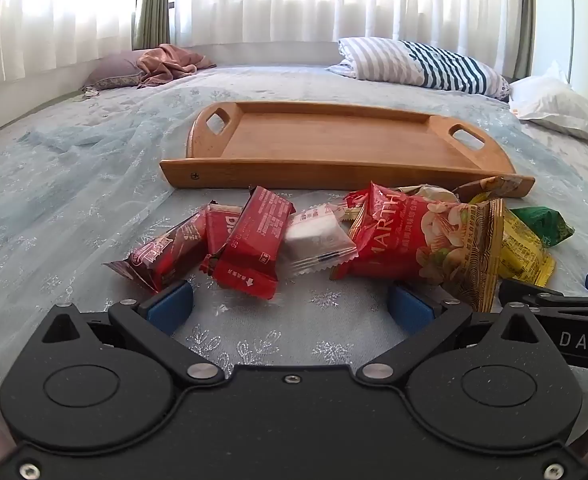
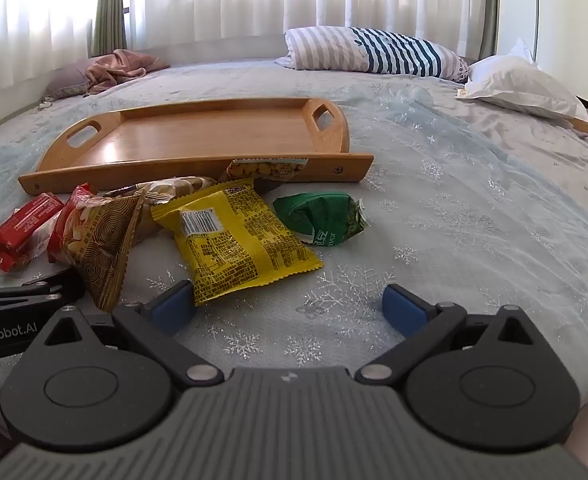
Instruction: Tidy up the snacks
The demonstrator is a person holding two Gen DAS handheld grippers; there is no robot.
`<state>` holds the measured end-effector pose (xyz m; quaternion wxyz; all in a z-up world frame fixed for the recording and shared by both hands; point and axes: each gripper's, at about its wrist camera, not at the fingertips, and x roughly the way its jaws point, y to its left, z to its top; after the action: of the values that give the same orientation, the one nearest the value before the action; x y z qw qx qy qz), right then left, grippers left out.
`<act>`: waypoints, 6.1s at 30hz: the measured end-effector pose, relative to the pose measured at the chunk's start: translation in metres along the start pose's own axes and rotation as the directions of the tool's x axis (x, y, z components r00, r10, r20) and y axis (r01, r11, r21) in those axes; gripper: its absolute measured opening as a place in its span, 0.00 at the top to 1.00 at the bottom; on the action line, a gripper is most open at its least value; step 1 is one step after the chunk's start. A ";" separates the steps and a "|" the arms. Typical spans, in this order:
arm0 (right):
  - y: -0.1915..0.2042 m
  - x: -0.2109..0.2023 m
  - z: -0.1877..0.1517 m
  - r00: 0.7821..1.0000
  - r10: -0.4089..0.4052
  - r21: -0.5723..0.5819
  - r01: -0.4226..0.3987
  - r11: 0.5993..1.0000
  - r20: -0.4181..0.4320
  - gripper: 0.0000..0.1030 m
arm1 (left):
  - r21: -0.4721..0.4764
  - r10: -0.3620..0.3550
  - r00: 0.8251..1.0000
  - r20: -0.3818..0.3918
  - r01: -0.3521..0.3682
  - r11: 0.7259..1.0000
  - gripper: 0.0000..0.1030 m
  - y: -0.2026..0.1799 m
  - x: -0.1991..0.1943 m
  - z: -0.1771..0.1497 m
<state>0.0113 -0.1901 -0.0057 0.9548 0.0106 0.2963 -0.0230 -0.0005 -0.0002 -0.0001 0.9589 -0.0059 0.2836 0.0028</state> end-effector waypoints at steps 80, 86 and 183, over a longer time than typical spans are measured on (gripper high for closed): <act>0.002 -0.001 -0.002 1.000 -0.010 -0.013 0.010 1.000 0.014 0.00 | -0.002 -0.001 1.000 -0.015 0.001 1.000 0.00 0.001 0.001 -0.001; 0.001 -0.003 -0.001 1.000 -0.002 -0.014 0.002 1.000 0.006 0.00 | 0.003 -0.014 0.999 -0.029 0.014 1.000 0.00 -0.001 0.005 0.002; -0.001 0.010 0.032 0.972 0.234 -0.076 -0.235 0.969 -0.026 0.40 | 0.110 0.034 0.999 0.038 -0.038 0.993 0.75 0.067 0.007 0.044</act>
<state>0.0377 -0.1926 0.0150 0.9480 0.0081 0.3014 0.1018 0.0283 0.0669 0.0323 0.9625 0.0524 0.2662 0.0045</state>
